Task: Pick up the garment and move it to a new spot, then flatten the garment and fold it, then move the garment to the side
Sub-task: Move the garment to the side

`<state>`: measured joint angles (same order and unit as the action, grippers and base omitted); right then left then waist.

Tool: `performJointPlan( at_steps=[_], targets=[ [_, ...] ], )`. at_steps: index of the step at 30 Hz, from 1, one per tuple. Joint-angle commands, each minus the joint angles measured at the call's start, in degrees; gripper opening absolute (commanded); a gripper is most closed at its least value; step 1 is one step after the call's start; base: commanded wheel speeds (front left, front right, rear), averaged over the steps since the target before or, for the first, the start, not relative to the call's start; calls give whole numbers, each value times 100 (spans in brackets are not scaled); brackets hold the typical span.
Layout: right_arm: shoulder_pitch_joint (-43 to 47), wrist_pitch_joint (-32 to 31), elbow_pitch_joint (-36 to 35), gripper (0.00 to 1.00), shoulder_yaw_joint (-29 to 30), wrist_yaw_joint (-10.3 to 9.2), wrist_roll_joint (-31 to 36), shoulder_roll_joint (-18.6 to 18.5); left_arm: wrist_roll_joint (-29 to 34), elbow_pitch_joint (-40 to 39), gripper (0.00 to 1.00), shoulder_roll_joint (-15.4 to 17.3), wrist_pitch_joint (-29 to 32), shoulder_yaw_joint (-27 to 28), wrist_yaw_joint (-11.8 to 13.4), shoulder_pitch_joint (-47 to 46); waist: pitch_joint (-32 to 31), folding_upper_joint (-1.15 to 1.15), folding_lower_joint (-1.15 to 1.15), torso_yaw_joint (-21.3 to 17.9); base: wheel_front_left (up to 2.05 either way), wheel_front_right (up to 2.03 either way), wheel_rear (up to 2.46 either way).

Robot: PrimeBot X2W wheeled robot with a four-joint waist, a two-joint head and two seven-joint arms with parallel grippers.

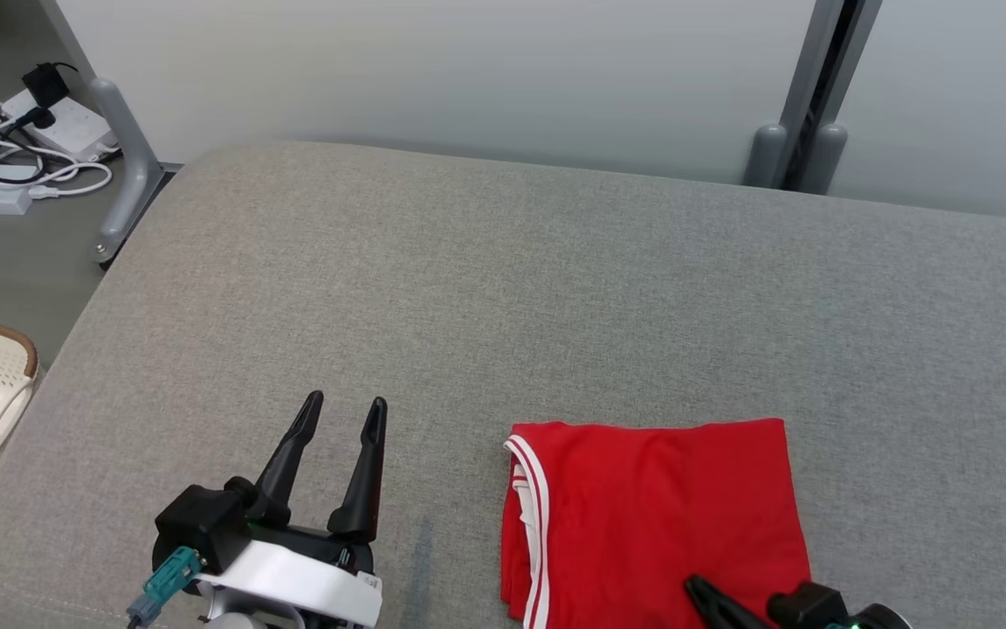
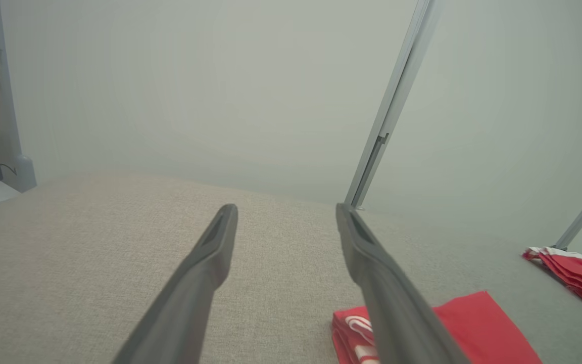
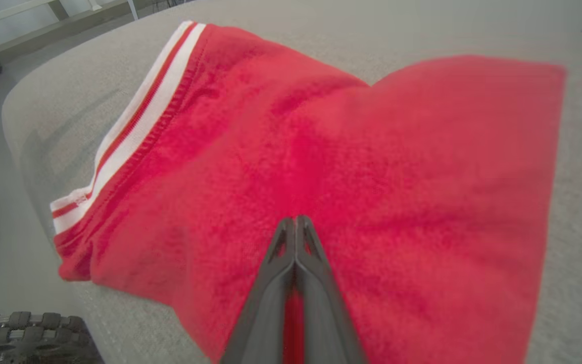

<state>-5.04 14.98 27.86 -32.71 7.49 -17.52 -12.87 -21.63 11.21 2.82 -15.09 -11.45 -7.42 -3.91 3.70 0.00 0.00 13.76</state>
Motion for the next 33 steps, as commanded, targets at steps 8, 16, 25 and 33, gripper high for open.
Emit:
performJointPlan(
  at_steps=[8,16,25,33],
  targets=[
    [-362,14,472,0,-253,0,-201,82,-38,17,100,22,-5,-40,-11,-102,63,0,0,242,0,0,0],
    [-321,17,66,0,357,0,-238,112,-10,28,100,21,-5,56,-11,-26,-5,0,0,214,0,0,0],
    [-394,16,-951,0,1705,0,-142,72,18,-73,100,23,-5,91,-11,22,-163,0,0,-146,0,0,0],
    [-472,16,-1637,0,2451,0,104,124,113,-111,100,21,-5,107,-11,115,-357,0,0,-514,0,0,0]
  ],
)
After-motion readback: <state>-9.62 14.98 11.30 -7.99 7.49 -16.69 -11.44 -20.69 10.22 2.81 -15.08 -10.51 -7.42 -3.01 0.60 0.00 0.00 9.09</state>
